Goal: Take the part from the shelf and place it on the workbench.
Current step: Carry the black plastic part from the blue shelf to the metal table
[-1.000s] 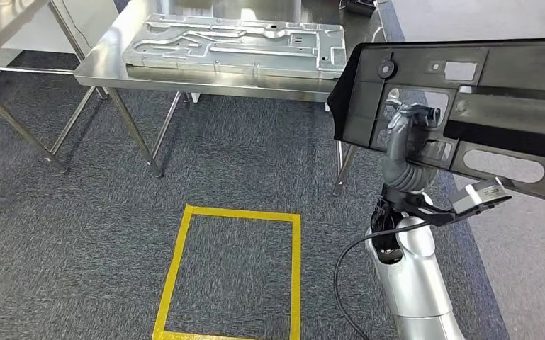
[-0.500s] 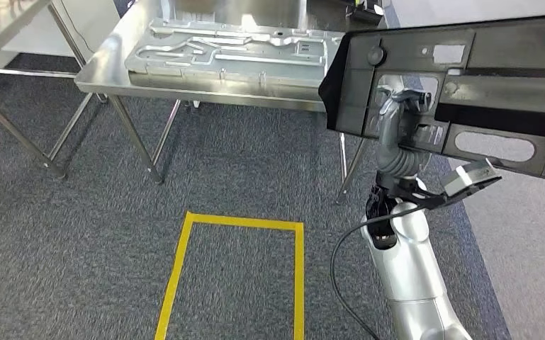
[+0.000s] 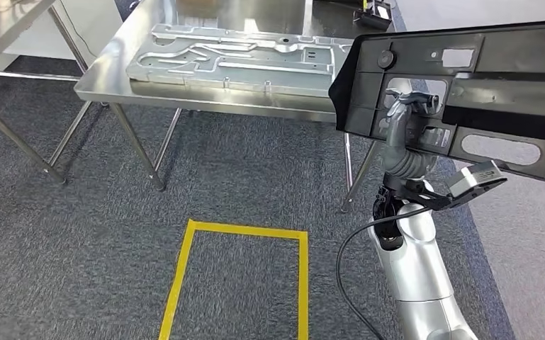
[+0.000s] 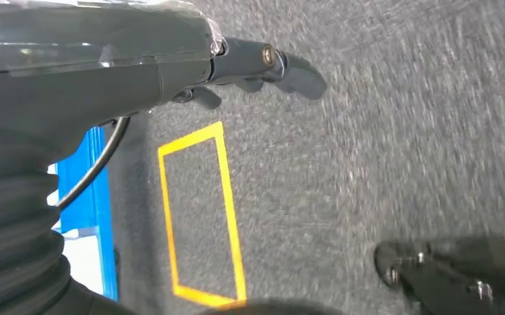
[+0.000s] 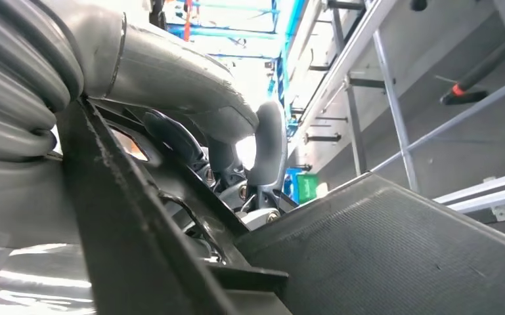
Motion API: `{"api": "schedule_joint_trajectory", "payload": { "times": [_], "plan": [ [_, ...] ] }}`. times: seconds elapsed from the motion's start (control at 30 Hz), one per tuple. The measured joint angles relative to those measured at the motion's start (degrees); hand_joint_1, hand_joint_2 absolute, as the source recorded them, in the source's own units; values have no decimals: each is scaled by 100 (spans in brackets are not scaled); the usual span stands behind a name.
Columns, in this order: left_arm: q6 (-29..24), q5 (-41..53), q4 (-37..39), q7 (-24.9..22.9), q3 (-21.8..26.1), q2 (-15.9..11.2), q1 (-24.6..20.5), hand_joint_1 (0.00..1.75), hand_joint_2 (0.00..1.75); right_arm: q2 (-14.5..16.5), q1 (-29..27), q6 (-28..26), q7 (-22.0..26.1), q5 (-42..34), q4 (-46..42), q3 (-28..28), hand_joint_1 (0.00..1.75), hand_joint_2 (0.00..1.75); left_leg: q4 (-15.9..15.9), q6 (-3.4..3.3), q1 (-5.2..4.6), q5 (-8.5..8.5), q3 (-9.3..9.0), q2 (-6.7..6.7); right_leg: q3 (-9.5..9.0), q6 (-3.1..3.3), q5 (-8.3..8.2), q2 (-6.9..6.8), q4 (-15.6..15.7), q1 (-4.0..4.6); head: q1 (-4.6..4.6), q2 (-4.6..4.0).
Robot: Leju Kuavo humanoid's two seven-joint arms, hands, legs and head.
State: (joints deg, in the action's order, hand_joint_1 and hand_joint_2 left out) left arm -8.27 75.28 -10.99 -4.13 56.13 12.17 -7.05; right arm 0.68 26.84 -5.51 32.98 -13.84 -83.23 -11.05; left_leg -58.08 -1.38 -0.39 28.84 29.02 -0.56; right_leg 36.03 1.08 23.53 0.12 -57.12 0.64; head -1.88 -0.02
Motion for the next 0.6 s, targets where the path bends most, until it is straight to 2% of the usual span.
{"api": "schedule_joint_trajectory", "payload": {
  "times": [0.07,0.1,0.17,0.2,0.23,0.27,0.33,0.4,0.5,0.53,0.57,0.6],
  "plan": [
    [3,8,-3,0,0,-9,-13,0,175,-4,-6,6,17,5,0,15,175,175,-274,61,1,95,65,8,-151,45,14,-7,55,-46,-3,0],
    [3,11,-4,0,0,-15,-23,0,175,-5,-10,10,29,7,1,20,175,175,-547,87,16,206,213,11,-210,52,35,-12,68,-58,-4,1],
    [3,11,-4,0,0,-27,-34,0,175,-5,-38,17,52,9,8,21,175,175,-1233,147,55,475,668,13,-280,58,106,-9,67,-69,-7,1],
    [2,10,-5,0,0,-37,-32,0,175,-5,-60,21,58,9,14,21,175,175,-1458,177,77,556,868,13,-318,47,146,-3,66,-75,-7,1],
    [2,10,-5,0,0,-48,-27,0,175,-5,-79,22,62,9,21,21,175,175,-1501,206,95,528,985,14,-366,31,191,3,62,-84,-7,0],
    [1,10,-5,0,1,-59,-22,0,175,-5,-91,22,64,10,25,21,175,175,-1337,226,112,374,1000,16,-423,10,242,10,56,-97,-7,0],
    [1,10,-4,0,2,-79,-13,0,175,-5,-98,22,64,11,28,21,175,175,-623,238,136,-163,828,27,-550,-46,356,13,33,-121,-6,0],
    [3,9,-3,0,2,-86,-13,0,175,-5,-93,22,64,13,34,22,175,175,-125,175,120,-416,685,38,-621,-120,453,17,9,-124,-5,0],
    [6,3,-3,0,3,-87,-13,0,175,-5,-92,25,62,14,40,23,175,175,-46,23,99,-423,618,29,-643,-236,505,17,-48,-119,-5,1],
    [6,0,-3,0,4,-87,-9,0,175,-5,-92,25,62,15,40,23,175,175,-29,-15,106,-417,583,24,-611,-266,507,15,-151,-125,-5,1],
    [7,-4,-3,0,4,-86,-8,0,175,-5,-87,26,63,16,40,24,175,175,-12,-46,111,-408,543,22,-509,-289,538,13,-345,-135,-5,0],
    [9,-7,-3,1,4,-85,-12,0,175,-5,-85,26,63,17,39,26,175,175,5,-73,117,-391,507,21,-327,-310,615,11,-654,-142,-4,0]
  ]
}}
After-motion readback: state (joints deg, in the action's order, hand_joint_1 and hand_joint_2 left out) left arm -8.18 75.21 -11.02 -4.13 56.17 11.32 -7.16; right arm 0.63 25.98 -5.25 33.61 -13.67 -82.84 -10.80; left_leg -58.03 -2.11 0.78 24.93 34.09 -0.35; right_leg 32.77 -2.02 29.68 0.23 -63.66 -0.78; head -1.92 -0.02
